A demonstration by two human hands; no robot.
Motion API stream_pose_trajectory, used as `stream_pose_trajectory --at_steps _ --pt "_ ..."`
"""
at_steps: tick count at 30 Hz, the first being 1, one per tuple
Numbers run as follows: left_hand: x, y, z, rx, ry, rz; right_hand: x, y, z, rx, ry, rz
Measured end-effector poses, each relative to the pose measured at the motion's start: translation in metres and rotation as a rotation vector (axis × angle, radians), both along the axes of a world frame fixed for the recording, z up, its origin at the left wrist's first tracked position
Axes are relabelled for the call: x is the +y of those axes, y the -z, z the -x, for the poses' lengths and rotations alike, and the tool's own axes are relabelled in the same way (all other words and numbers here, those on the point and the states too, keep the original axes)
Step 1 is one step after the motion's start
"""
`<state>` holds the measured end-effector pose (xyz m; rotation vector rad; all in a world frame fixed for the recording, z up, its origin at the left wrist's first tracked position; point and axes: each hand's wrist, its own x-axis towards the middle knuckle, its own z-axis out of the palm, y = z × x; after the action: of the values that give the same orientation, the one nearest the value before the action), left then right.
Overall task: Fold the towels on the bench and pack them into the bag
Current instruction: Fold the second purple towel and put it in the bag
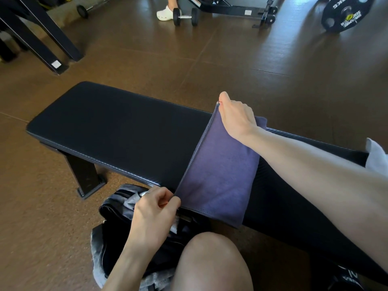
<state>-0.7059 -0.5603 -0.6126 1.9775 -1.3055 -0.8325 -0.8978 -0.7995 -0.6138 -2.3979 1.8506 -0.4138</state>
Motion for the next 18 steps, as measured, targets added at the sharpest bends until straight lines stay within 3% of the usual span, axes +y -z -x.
stream_pose_trajectory --at_steps 18 --pt "-0.003 0.006 -0.002 0.065 -0.146 -0.089 -0.022 0.003 -0.015 0.297 -0.055 -0.030"
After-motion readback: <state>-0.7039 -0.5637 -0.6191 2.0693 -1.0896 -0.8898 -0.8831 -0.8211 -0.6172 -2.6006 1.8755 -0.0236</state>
